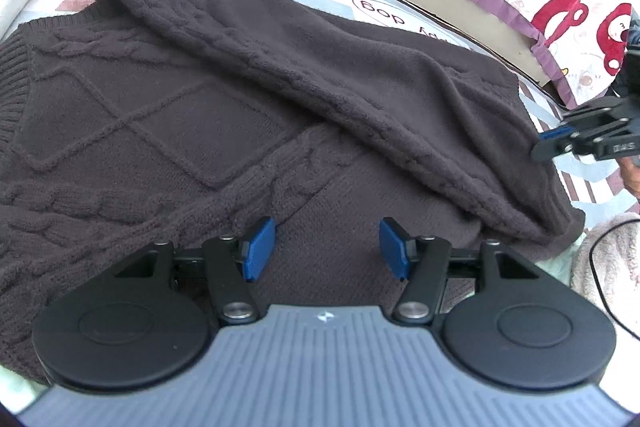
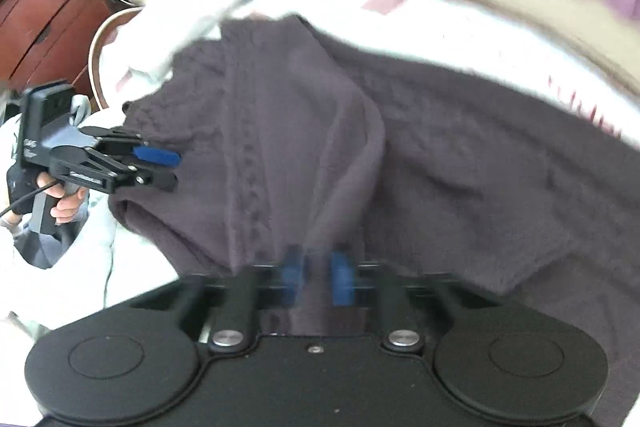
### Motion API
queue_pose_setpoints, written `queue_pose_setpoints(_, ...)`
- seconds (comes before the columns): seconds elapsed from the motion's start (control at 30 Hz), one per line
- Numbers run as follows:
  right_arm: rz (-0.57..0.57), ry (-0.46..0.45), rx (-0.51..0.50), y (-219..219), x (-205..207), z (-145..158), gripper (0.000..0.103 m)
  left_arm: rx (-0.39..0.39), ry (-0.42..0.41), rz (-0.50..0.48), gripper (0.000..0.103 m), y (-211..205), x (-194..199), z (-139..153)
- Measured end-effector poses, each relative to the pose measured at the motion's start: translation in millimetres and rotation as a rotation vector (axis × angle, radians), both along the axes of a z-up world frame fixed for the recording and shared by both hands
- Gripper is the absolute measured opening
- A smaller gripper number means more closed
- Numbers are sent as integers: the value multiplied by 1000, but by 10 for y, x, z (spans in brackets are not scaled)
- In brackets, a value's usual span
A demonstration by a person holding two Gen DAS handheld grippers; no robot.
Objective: Fold clothes
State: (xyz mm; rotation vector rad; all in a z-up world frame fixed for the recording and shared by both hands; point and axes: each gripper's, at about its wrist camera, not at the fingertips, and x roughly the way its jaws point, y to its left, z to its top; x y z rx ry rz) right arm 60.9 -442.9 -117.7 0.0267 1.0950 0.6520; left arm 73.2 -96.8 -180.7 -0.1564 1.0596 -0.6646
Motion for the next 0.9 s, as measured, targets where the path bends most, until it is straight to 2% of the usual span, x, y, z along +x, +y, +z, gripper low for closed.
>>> queue_pose_setpoints(0.07, -56, -32, 38, 77, -84, 73, 12, -6, 3, 4, 58, 12, 0, -8)
queue_pose_setpoints(0.13, -93, -8, 50, 51, -125, 70, 7, -9, 9, 6, 58, 19, 9, -15)
queue_pose_setpoints(0.23, -216, 9, -124, -79, -108, -50, 6, 0, 10, -2, 58, 13, 18, -7)
queue_pose_setpoints(0.3, -389, 18, -386, -279, -37, -218, 7, 7, 10, -10, 58, 8, 24, 3)
queue_pose_setpoints(0.33, -434, 13, -469, -351, -23, -270, 9, 12, 9, -16, 58, 11, 31, 20)
queue_pose_setpoints(0.37, -459, 8, -487, -407, -26, -280, 9, 17, 7, -21, 58, 15, 37, 38)
queue_pose_setpoints(0.4, -480, 11, -464, -464, -34, -272, 9, 18, -5, -22, 58, 32, 36, 73)
queue_pose_setpoints(0.47, -503, 21, -302, -509, -66, -200, 11, 17, -23, -24, 58, 76, 41, 143)
queue_pose_setpoints(0.5, -481, 3, -280, -439, -72, -188, 14, 11, -28, -28, 58, 101, 43, 178)
queue_pose_setpoints(0.57, -437, -33, -238, -299, -84, -165, 34, -20, -47, -31, 58, 158, 56, 264)
queue_pose_setpoints(0.6, -414, -51, -216, -229, -90, -153, 37, -38, -58, -28, 58, 187, 68, 308)
queue_pose_setpoints(0.63, -404, -66, -218, -164, -74, -171, 43, -54, -72, -12, 57, 211, 107, 345)
queue_pose_setpoints(0.7, -422, -93, -293, -47, 26, -298, 51, -66, -79, 39, 57, 245, 217, 379)
queue_pose_setpoints(0.73, -438, -94, -305, -7, 71, -352, 52, -71, -82, 62, 56, 259, 271, 394)
queue_pose_setpoints(0.83, -508, -56, -235, 36, 156, -455, 52, -56, -93, 94, 57, 248, 384, 414)
queue_pose_setpoints(0.9, -501, -91, -233, 100, 94, -470, 42, -59, -88, 101, 58, 228, 395, 393)
